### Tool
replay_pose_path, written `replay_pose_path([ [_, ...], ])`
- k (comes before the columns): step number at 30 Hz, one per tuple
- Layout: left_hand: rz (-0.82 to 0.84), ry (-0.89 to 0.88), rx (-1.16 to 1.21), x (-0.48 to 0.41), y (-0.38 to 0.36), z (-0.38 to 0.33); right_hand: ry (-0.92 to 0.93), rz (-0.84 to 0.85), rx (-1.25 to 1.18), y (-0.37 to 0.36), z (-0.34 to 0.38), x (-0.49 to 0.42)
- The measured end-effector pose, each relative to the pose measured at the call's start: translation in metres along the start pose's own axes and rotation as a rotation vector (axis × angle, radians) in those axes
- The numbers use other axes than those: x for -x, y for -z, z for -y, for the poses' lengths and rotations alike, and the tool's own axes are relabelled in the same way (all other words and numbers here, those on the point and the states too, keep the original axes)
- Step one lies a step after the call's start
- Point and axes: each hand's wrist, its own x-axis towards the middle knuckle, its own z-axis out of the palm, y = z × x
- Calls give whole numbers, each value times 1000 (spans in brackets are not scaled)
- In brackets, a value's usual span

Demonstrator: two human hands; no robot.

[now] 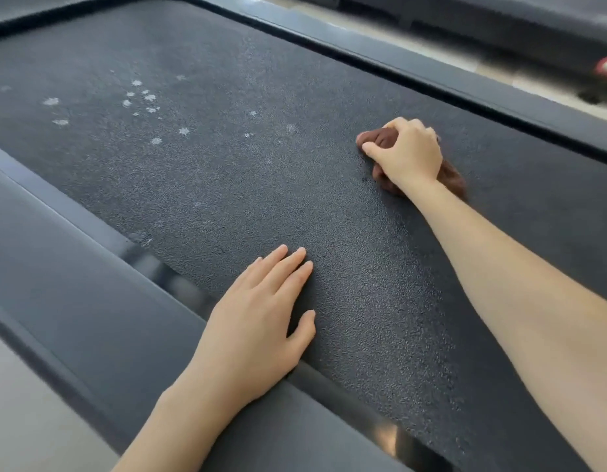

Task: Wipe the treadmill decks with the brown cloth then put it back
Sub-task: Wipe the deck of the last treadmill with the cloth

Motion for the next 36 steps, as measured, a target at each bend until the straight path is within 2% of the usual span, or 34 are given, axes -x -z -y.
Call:
replay_pose_path([
  [3,72,-70,-10,1,7,8,105,74,-12,12,10,31],
  [6,113,-142,-59,12,18,27,231,151,-96,32,26,98],
  [11,71,-121,-30,42,34,46,321,223,-174,63,57,222],
  [14,62,-108,-4,47,38,51,324,247,-174,71,67,254],
  [20,75,-77,35,49,50,66,326,265,-196,59,76,223],
  [24,14,-60,-5,48,43,66,297,199,-194,19,90,144],
  [30,88,-80,80,9,41,69,244,200,-143,-31,111,26],
  [33,104,-86,98,7,44,70,225,193,-106,-32,112,25],
  [36,68,-93,27,15,41,66,363,214,-178,-6,90,80],
])
